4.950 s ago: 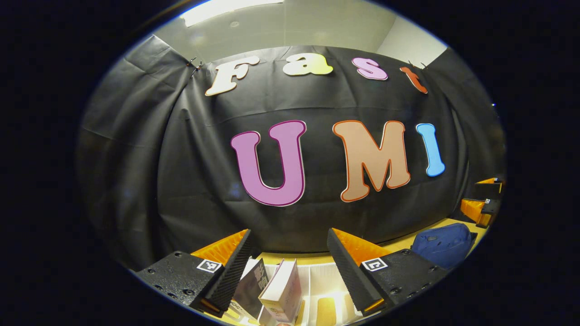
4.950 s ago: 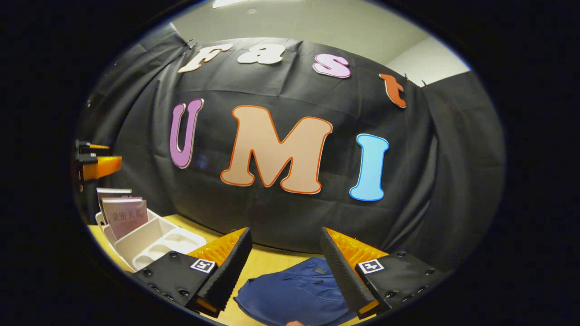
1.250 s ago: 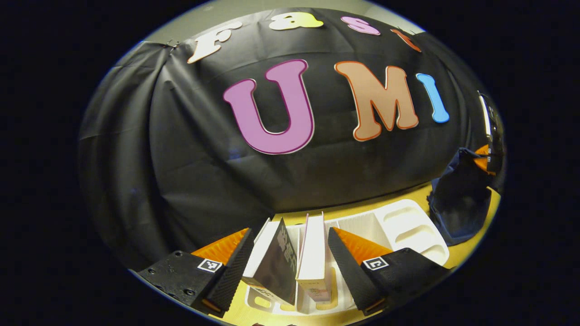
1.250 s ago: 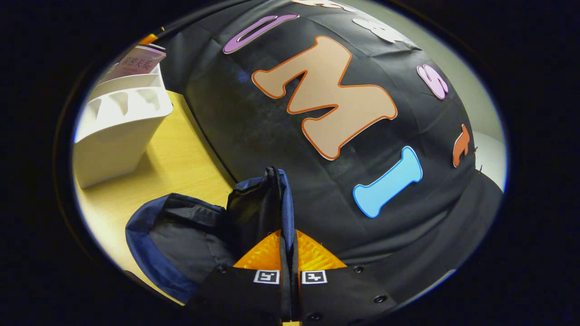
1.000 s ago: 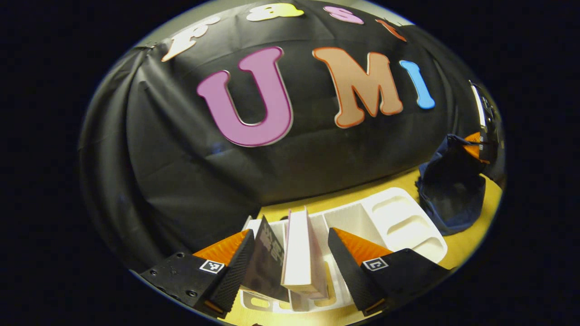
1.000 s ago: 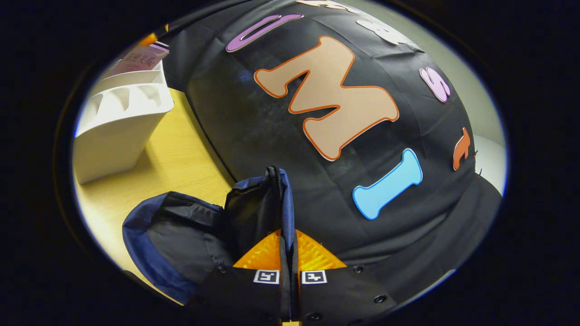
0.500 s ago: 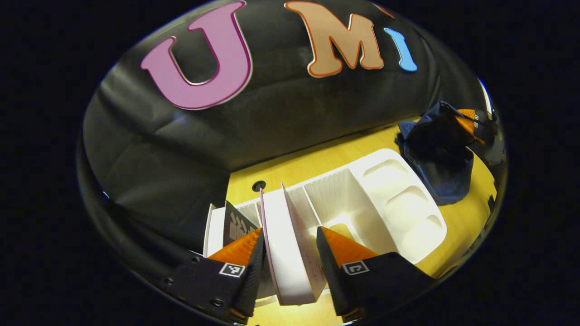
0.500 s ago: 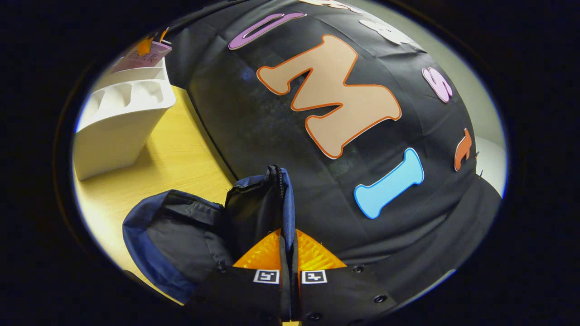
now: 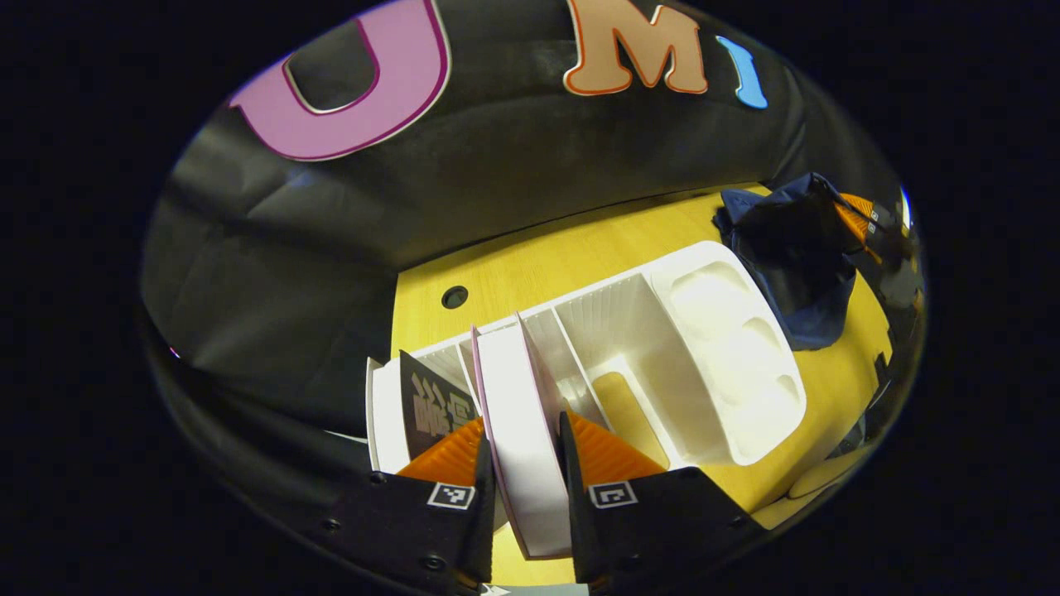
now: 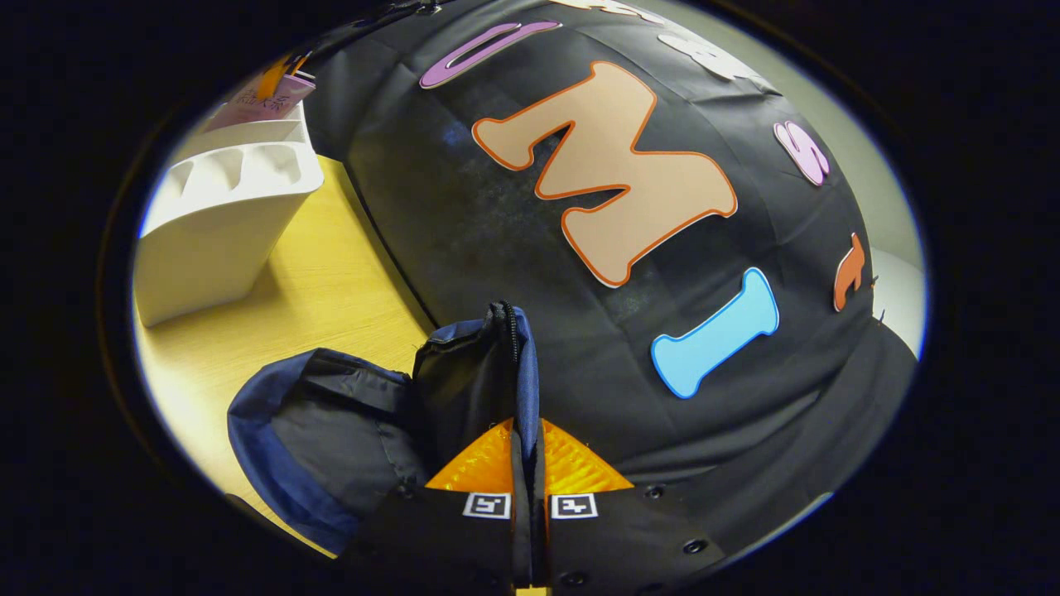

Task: Open the schoolbag, grab two books from the bookshelf and put them into the schoolbag.

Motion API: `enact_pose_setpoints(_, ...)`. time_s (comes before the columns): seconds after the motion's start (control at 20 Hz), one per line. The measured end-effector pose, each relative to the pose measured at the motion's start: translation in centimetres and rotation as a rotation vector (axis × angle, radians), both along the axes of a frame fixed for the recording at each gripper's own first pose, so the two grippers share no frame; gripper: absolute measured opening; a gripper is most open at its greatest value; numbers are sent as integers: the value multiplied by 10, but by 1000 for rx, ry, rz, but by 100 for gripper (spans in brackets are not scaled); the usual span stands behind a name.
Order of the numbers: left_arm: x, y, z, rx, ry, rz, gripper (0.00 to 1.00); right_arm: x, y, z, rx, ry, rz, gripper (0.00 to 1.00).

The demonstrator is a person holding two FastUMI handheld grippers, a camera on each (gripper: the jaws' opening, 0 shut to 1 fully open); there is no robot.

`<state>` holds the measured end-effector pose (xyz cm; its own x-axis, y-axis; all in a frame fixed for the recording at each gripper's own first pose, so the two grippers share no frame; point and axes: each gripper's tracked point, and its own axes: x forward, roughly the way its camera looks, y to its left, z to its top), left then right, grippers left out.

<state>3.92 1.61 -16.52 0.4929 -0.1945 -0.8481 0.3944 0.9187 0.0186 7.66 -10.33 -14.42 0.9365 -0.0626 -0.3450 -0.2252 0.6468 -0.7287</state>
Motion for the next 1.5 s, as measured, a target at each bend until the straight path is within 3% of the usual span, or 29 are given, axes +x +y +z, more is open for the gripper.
enact_pose_setpoints(0.25,-2,-1,1,-55,2,49,23,-2,0,0,2,3,5,4)
enact_pose_setpoints(0.45,-6,-6,25,-70,-64,30,20,-5,0,0,0,6,9,2)
enact_pose_setpoints(0.6,-4,1,47,-34,-133,28,20,-6,1,0,-3,8,15,4)
enact_pose_setpoints(0.8,-3,6,76,-54,-195,62,20,-8,0,2,0,6,16,3)
enact_pose_setpoints(1.5,-18,4,177,-186,-449,224,20,-15,-3,2,24,8,50,4)
